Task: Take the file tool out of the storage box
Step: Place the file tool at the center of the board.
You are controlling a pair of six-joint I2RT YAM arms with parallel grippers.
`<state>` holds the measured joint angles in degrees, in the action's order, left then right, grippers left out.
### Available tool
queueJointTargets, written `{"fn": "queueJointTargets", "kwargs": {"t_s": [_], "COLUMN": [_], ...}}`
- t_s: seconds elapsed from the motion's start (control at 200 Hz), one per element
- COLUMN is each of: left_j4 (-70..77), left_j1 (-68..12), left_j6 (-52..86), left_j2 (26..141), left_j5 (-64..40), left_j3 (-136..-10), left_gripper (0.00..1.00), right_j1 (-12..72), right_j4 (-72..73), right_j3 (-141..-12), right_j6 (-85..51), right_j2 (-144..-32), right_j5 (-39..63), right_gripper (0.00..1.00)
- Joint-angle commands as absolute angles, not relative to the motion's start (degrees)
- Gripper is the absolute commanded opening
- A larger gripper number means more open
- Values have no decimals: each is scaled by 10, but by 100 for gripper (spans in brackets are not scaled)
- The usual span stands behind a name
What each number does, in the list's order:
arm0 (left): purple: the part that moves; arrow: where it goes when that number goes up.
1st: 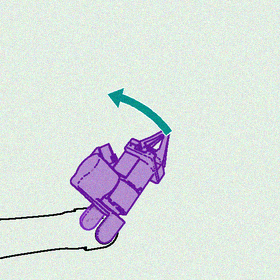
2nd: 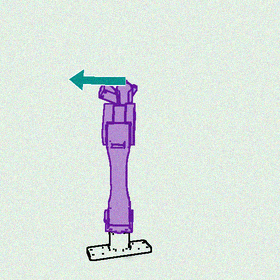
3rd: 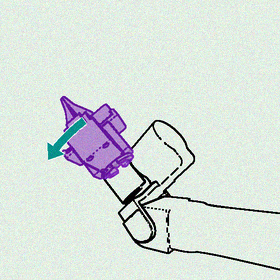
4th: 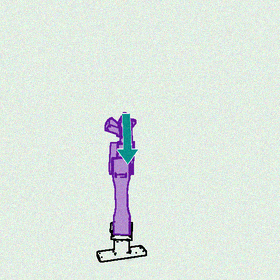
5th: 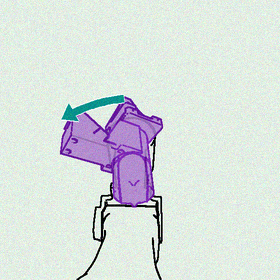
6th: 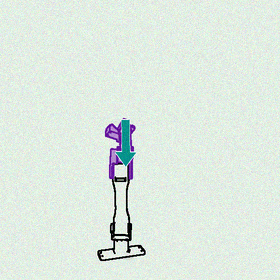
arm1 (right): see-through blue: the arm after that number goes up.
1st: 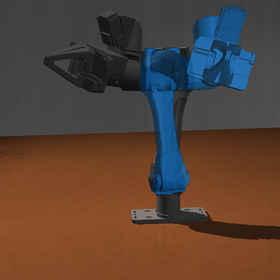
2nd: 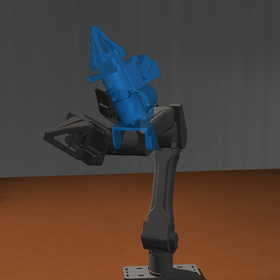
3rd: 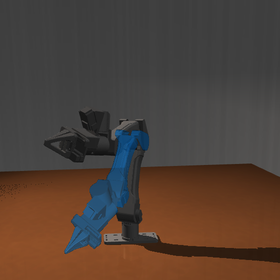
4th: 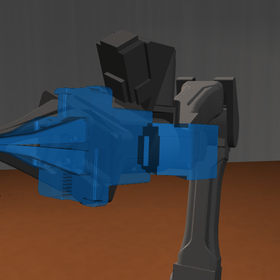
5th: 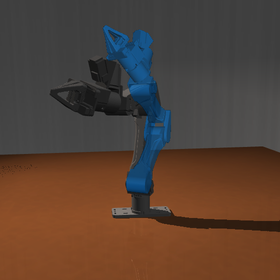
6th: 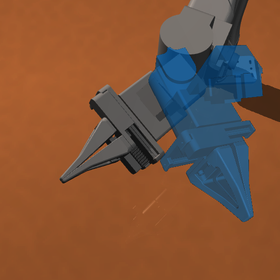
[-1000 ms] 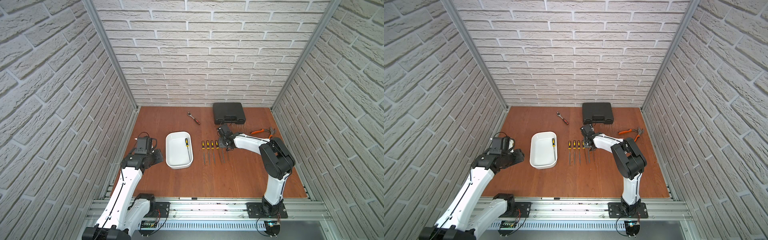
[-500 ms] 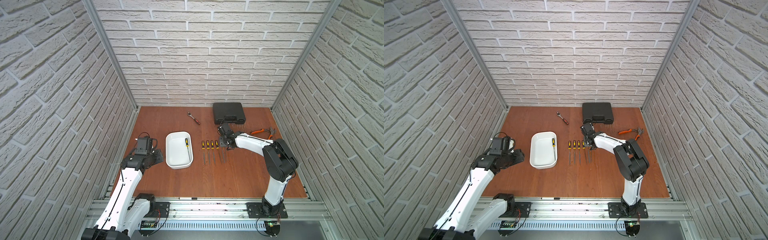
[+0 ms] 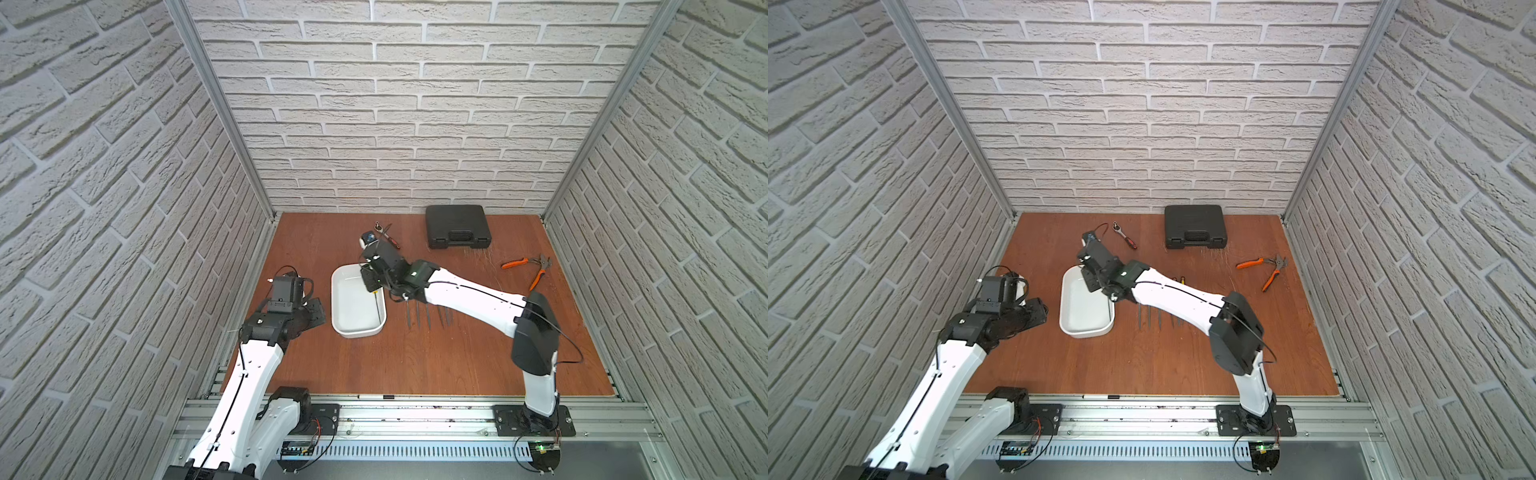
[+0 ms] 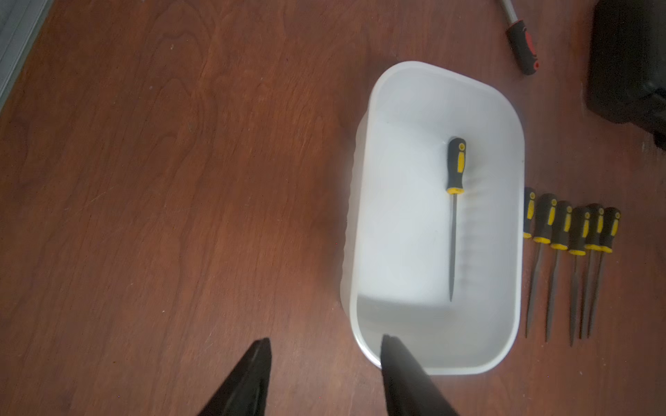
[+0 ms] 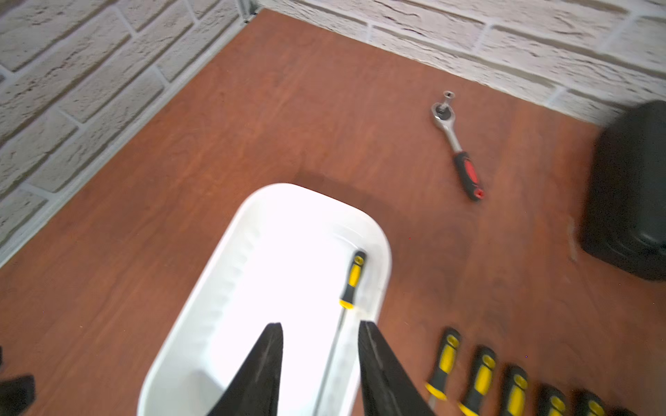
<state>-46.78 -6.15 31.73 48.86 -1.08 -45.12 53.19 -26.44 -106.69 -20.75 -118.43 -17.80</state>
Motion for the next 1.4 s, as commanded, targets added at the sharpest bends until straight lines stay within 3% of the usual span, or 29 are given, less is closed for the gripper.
{"fn": "queueJointTargets", "kwargs": {"t_s": [0.0, 0.15, 0.815, 1.09, 1.395], "left_j4": [-469, -470, -465, -462, -454], "left_j1": [-64, -64, -65, -65, -65], "left_j6": [320, 320, 313, 312, 314], "left_j2": [483, 472, 479, 483, 494], "left_j5": [-5, -2, -13, -16, -32], "left_j3": [-444, -443, -441, -440, -444], "left_gripper": [55, 56, 55, 56, 56], "right_j1": [546, 549, 538, 544, 533], "right_j4": [-381, -480, -550, -424, -422], "right_j3": [-1174, -1312, -1439, -1281, -1152], "right_j6": [-225, -271, -288, -263, -278], "right_j2": [-1283, -1384, -1511, -1368, -1233], "right_j5": [-203, -273, -334, -343, -383], "right_gripper": [41, 42, 51, 51, 52]}}
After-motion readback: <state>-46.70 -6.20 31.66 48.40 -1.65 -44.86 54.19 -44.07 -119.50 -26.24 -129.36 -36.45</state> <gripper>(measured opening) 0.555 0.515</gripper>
